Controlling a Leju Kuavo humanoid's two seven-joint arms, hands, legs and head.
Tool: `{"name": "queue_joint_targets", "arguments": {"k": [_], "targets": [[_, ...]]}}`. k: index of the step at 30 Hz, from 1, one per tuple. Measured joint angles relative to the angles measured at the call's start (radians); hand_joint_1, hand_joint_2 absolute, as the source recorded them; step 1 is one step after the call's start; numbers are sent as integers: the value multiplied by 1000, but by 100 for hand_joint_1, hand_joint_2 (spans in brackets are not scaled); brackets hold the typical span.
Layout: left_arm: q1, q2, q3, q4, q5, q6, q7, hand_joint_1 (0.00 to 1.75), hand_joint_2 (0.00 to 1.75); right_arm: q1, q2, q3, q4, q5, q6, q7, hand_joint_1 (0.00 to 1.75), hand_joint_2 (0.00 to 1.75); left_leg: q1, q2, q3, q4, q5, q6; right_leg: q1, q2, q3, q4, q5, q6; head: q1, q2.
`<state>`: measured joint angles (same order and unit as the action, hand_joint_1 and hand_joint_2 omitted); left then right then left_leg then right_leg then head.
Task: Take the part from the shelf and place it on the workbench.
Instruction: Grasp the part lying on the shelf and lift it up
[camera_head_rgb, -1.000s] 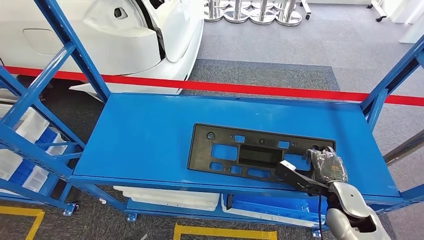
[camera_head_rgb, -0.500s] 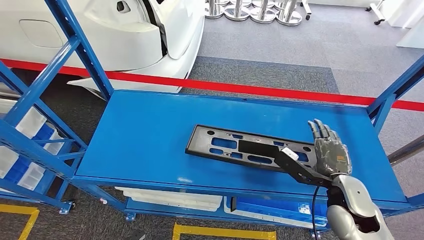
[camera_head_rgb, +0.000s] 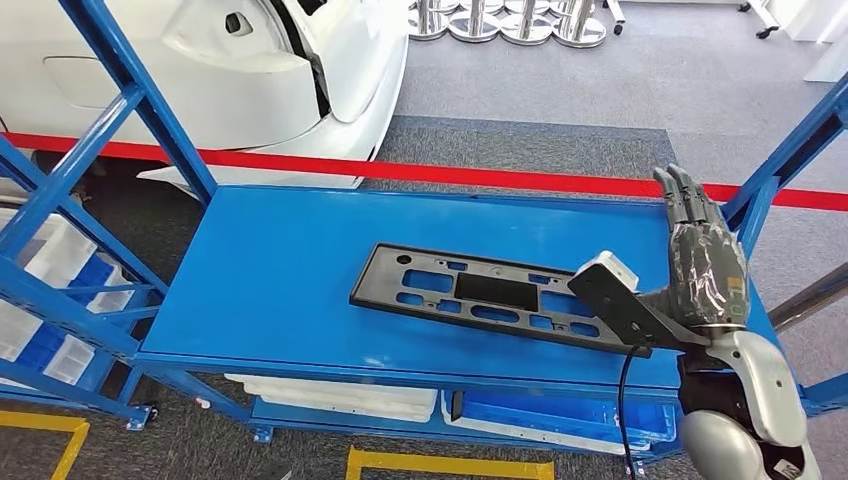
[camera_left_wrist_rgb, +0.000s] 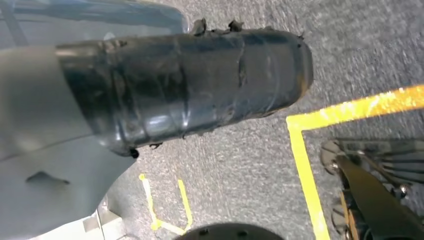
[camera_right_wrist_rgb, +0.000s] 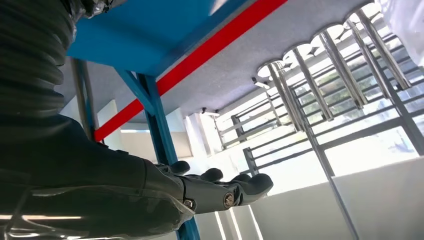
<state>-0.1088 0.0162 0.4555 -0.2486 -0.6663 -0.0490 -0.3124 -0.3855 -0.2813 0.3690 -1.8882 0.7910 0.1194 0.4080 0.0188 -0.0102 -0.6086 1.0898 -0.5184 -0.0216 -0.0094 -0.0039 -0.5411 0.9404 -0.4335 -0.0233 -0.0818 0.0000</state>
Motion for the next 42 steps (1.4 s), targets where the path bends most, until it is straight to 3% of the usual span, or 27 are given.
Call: {"name": "queue_joint_targets", "arguments": {"k": [2, 3, 4, 7, 9, 13, 15, 17, 18, 19, 20, 22, 24, 28, 30, 32, 34, 35, 38, 40, 42], "targets": [[2, 8, 0, 0, 1, -1, 0, 0, 0, 0, 6, 1, -21, -5, 0, 5, 0, 175, 0, 0, -65, 137, -56, -2, 3, 0, 0, -1, 0, -4, 0, 0], [4, 11, 0, 0, 1, -1, 1, 0, 0, 0, 11, 2, -31, -9, 1, 10, 0, 175, 0, 1, -82, 171, -60, -3, 4, 1, 1, 0, -1, -5, 0, 0], [4, 13, 0, 0, 1, -1, 1, 0, 0, 1, 17, 4, -39, -15, 3, 16, 0, 175, 0, 1, -80, 165, -45, -2, 5, 2, 2, 0, -1, -5, 0, 0], [2, 15, 0, 0, 1, -1, 2, 0, 0, 7, 43, 20, -56, -28, 5, 31, 0, 175, -1, 1, 14, -27, 52, 6, 8, 5, 5, 7, -8, -1, -1, 0], [-1, 15, 0, 0, 1, -2, 2, 0, 0, 17, 59, 41, -56, -33, -1, 33, 0, 175, -3, 0, 53, -110, 74, 14, 11, 7, 2, 14, -12, 8, 1, 0], [-3, 15, 0, 0, 1, -4, 1, 0, 0, 36, 80, 90, -41, -37, -34, 23, 0, 175, -1, -3, 54, -125, 79, 33, 10, 6, -12, 33, -28, 30, 2, 0], [-3, 12, 0, 0, 1, -4, 0, 0, 0, 42, 84, 105, -33, -37, -50, 17, 0, 175, 3, -2, 54, -129, 82, 39, 7, 6, -57, 127, -80, 42, 5, 0], [-3, 6, 0, 0, 2, -2, 0, 0, 0, 57, 88, 119, -19, -36, -73, 10, 0, 175, 4, -2, 52, -129, 82, 41, 3, 5, -125, 269, -136, 49, 6, 0], [-3, 3, 0, 0, 2, 0, 0, 0, 0, 68, 90, 126, -11, -35, -87, 8, 0, 175, 4, -3, 51, -128, 82, 42, 2, 5, -148, 311, -145, 51, 6, 0], [-2, 1, 0, 0, 3, 3, 0, 0, 0, 79, 91, 133, -3, -34, -100, 7, 0, 175, 4, -3, 52, -128, 82, 41, 1, 5, -153, 314, -134, 50, 6, 0], [-2, 1, 0, 0, 5, 5, 1, 0, 0, 88, 92, 141, 3, -34, -113, 8, 0, 175, 4, -4, 52, -128, 81, 41, 0, 5, -138, 276, -105, 48, 6, 0], [-2, 1, 0, 0, 8, 7, 2, 0, 0, 99, 92, 156, 14, -41, -132, 12, 0, 175, 2, -6, 55, -128, 79, 38, 2, 5, -71, 130, -36, 38, 7, 0], [-3, 1, 0, 0, 11, 7, 3, 0, 0, 110, 92, 172, 24, -49, -144, 17, 0, 175, 0, -6, 54, -128, 78, 29, 6, 5, -22, 31, -8, 27, 6, 0], [-3, 1, 0, 0, 13, 9, 3, 0, 0, 131, 91, 201, 43, -52, -149, 17, 0, 175, 2, -4, 53, -120, 68, 6, 6, 5, -6, 3, -2, 7, 4, 0], [-3, 3, 0, 0, 14, 12, 4, 0, 0, 133, 91, 214, 51, -54, -150, 17, 0, 175, 2, -2, 19, -39, 17, 0, 3, 3, 1, -7, 3, -3, 1, 0], [-2, 10, 0, 1, 15, 13, 4, 0, 0, 137, 91, 227, 58, -62, -151, 20, 0, 175, 2, -1, -45, 97, -45, -3, 5, 3, 2, -8, 3, -7, 0, 0], [-1, 15, 0, 4, 16, 13, 4, 0, 0, 143, 91, 240, 68, -69, -153, 27, 0, 175, 2, -1, -77, 160, -56, -4, 7, 4, 2, -7, 2, -8, 0, 0], [-1, 16, 0, 5, 17, 13, 4, 0, 0, 145, 91, 247, 74, -72, -154, 30, 0, 175, 2, -1, -67, 138, -34, -3, 7, 5, 3, -6, 1, -8, 0, 0], [-4, 16, 0, 7, 19, 13, 5, 0, 0, 147, 90, 264, 86, -77, -160, 34, 0, 175, 1, -1, 26, -51, 56, 4, 10, 8, 2, 7, -8, 0, 0, 0], [-7, 16, 0, 7, 19, 14, 5, 0, 0, 148, 90, 275, 92, -77, -163, 36, 0, 175, -1, -3, 54, -113, 69, 13, 14, 10, -3, 16, -12, 10, 1, 0], [-7, 16, 0, 8, 21, 16, 6, 0, 0, 148, 88, 286, 97, -77, -165, 41, 0, 175, -1, -3, 53, -116, 69, 23, 13, 10, -7, 18, -14, 20, 2, 0]]}}
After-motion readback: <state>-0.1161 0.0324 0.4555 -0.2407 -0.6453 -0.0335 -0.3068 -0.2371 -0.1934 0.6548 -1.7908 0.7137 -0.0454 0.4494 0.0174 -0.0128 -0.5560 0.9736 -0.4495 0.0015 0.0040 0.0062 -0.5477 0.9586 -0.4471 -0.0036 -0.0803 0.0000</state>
